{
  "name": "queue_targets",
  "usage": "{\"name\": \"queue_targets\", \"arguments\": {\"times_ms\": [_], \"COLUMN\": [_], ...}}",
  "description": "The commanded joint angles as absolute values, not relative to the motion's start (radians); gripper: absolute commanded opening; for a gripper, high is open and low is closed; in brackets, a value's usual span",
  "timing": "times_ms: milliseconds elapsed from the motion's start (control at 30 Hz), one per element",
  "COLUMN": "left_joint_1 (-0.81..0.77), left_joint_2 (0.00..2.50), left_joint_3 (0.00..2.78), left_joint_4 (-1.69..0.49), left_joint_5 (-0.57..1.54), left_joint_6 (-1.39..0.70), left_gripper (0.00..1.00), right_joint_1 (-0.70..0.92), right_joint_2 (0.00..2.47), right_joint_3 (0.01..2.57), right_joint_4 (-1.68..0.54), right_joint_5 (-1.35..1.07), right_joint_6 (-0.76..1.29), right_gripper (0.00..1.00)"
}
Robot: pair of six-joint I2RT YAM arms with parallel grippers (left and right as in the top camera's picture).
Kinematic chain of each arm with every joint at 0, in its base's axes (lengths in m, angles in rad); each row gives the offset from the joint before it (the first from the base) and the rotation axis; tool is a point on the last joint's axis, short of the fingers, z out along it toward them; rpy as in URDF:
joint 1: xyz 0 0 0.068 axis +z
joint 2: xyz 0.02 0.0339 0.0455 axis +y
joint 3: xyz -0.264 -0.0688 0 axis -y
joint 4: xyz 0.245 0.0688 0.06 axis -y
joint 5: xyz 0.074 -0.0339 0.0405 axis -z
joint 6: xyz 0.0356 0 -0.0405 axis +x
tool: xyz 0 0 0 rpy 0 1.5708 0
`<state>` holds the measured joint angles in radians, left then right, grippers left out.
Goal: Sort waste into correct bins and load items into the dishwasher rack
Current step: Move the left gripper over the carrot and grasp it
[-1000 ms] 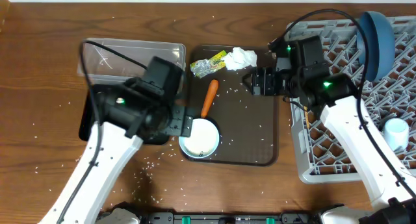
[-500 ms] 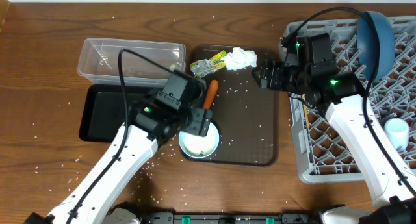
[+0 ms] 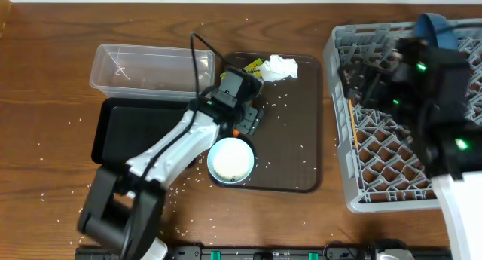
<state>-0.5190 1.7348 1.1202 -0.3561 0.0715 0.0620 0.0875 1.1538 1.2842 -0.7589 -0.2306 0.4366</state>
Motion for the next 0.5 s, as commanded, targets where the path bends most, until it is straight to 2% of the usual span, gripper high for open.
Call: {"name": "queue_targets", "arguments": {"times_ms": [0, 100, 267, 333, 467], "left_joint_1": [-0.519, -0.519, -0.519, -0.519, -0.519], "left_joint_2": [1.793, 1.851, 1.922, 1.938, 1.939], "left_joint_3": [1.121, 1.121, 1.121, 1.121, 1.122], "left_joint_4": [-0.313, -0.262, -0.221, -0.211, -0.192], "left_joint_5": [0.06, 0.061, 0.071, 0.071, 0.071], "left_joint_6": [0.11, 0.123, 0.122, 0.122, 0.118], "left_gripper": [0.78, 0.77, 0.61, 0.59, 0.44], "right_joint_1": [0.056, 0.041, 0.039, 0.039, 0.039], "right_joint_2": [1.117, 1.094, 1.093, 1.093, 1.093], "right_joint_3": [1.296, 1.296, 1.296, 1.296, 1.296], "right_joint_4": [-0.798, -0.845, -0.897, -0.91, -0.919], "right_joint_5": [-0.232, -0.232, -0.232, -0.232, -0.232], "right_joint_6": [0.429, 0.425, 0.387, 0.387, 0.387], "right_gripper": [0.99, 0.99, 0.99, 0.99, 0.99]}}
